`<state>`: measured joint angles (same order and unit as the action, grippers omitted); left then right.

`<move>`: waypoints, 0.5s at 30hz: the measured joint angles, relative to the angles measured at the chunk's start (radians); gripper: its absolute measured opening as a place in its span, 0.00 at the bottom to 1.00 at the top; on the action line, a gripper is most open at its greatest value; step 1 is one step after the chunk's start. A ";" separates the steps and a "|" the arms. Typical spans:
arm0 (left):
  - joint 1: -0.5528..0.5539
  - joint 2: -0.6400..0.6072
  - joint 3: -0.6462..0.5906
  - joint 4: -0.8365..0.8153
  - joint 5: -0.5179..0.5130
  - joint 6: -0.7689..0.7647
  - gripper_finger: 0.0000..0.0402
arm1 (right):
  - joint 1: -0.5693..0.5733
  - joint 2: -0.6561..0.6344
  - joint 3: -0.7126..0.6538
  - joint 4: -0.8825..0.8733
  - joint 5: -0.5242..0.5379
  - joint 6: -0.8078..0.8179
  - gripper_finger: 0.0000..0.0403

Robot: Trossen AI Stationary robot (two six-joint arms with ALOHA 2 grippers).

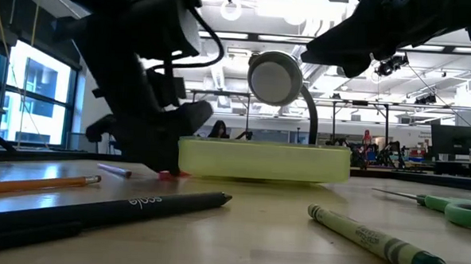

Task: Pick & place school supplies into a supply box
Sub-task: Put the pink pen into the yellow school supply box

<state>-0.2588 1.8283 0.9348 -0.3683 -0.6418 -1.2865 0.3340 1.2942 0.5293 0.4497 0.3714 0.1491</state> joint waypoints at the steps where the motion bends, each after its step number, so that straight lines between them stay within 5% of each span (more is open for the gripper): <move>1: 0.005 0.005 0.001 0.000 0.000 0.000 0.35 | 0.000 0.000 0.000 -0.001 0.000 0.001 0.25; 15: 0.016 0.007 0.002 -0.100 0.011 -0.003 0.35 | 0.000 0.000 0.000 -0.007 -0.002 0.007 0.25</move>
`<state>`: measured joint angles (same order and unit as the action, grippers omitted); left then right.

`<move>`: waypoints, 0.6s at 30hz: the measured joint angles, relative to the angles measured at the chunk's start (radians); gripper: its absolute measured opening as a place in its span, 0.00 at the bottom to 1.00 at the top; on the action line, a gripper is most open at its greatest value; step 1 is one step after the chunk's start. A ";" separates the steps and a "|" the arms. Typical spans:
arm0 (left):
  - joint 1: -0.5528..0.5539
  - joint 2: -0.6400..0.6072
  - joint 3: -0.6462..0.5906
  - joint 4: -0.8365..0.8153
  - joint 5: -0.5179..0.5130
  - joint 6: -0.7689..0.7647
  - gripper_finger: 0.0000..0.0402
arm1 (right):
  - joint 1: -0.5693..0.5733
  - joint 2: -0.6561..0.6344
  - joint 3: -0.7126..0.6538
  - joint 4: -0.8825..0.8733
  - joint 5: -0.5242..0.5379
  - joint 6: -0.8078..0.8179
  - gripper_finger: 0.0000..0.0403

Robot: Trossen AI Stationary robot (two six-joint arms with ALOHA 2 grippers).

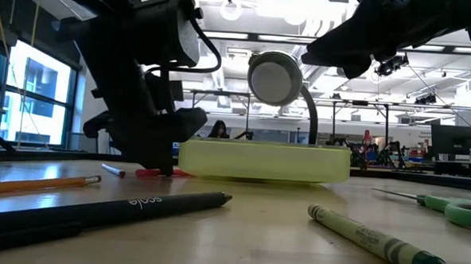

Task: Pick & place school supplies into a supply box
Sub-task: Put the pink pen into the yellow school supply box

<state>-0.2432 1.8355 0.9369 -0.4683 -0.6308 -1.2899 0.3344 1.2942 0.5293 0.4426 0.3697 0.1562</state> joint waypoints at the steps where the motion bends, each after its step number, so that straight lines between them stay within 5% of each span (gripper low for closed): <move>1: 0.000 0.000 -0.002 0.001 0.000 0.002 0.35 | 0.000 0.000 0.000 0.000 -0.004 0.000 0.25; 18: -0.002 -0.002 -0.195 0.379 -0.100 0.085 0.35 | 0.000 0.000 0.000 -0.015 -0.036 0.000 0.25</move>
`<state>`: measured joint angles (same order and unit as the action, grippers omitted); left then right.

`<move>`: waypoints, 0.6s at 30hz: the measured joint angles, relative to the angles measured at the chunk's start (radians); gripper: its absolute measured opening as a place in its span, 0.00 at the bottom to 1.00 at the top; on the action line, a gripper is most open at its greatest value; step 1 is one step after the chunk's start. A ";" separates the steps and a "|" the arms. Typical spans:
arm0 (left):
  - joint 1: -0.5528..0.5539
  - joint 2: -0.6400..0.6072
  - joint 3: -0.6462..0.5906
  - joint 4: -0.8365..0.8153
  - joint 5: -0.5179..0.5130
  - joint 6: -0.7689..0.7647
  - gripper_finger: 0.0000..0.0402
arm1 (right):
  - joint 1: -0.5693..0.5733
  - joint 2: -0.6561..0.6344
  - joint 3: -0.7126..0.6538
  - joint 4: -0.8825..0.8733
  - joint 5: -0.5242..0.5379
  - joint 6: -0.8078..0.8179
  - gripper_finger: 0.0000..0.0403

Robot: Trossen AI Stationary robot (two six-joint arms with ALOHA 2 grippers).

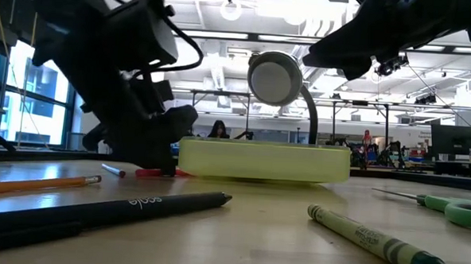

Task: Pick & place school supplies into a supply box
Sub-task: Put the pink pen into the yellow school supply box

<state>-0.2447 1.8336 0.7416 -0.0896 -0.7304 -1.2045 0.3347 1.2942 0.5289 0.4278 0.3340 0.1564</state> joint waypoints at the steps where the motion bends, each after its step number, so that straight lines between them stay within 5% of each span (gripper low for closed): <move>1: 0.000 0.000 -0.017 0.035 -0.010 -0.001 0.35 | 0.000 0.000 0.000 0.000 -0.007 0.000 0.25; 9: 0.001 0.002 -0.199 0.441 -0.054 0.009 0.35 | 0.000 0.000 0.000 0.000 -0.015 0.000 0.25; 18: 0.003 0.002 -0.211 0.457 -0.050 0.026 0.35 | 0.000 0.000 0.000 -0.001 -0.015 0.000 0.25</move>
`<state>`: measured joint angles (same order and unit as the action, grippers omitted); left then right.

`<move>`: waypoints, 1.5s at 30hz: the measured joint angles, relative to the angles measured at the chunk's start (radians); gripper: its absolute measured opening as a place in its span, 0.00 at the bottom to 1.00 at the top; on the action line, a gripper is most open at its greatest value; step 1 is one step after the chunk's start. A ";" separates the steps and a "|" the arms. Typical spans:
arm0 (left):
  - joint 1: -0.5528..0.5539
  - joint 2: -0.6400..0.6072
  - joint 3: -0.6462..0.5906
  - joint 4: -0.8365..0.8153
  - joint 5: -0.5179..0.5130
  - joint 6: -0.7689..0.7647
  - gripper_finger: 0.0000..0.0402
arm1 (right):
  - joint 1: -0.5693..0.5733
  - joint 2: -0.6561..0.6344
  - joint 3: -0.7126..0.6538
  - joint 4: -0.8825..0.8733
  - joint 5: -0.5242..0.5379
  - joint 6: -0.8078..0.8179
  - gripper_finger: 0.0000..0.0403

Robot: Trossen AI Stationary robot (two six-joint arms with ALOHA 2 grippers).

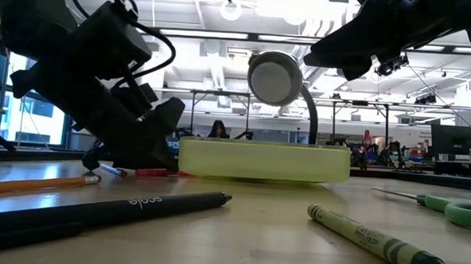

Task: Pick & place school supplies into a supply box
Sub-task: Put the pink pen into the yellow school supply box

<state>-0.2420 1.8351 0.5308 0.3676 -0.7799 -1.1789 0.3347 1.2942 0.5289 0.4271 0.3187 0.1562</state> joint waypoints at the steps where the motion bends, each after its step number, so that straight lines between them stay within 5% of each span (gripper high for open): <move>1: 0.000 0.000 0.000 0.000 0.000 0.001 0.35 | 0.000 0.000 0.000 0.000 0.000 0.000 0.25; 13: 0.003 0.005 0.018 0.078 -0.014 0.076 0.35 | 0.000 0.000 0.000 0.000 0.000 0.000 0.25; 24: 0.078 0.060 0.090 -0.041 0.030 0.138 0.34 | 0.000 0.000 0.000 0.000 0.006 0.000 0.25; 33: 0.084 0.080 0.087 0.016 0.003 0.152 0.09 | 0.000 0.000 0.000 -0.004 0.007 0.000 0.25; 45: 0.050 -0.058 0.077 -0.075 -0.055 0.151 0.09 | 0.000 0.000 0.000 -0.010 0.007 0.006 0.25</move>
<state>-0.1921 1.7769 0.6074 0.2929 -0.8348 -1.0282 0.3346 1.2945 0.5285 0.4167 0.3259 0.1621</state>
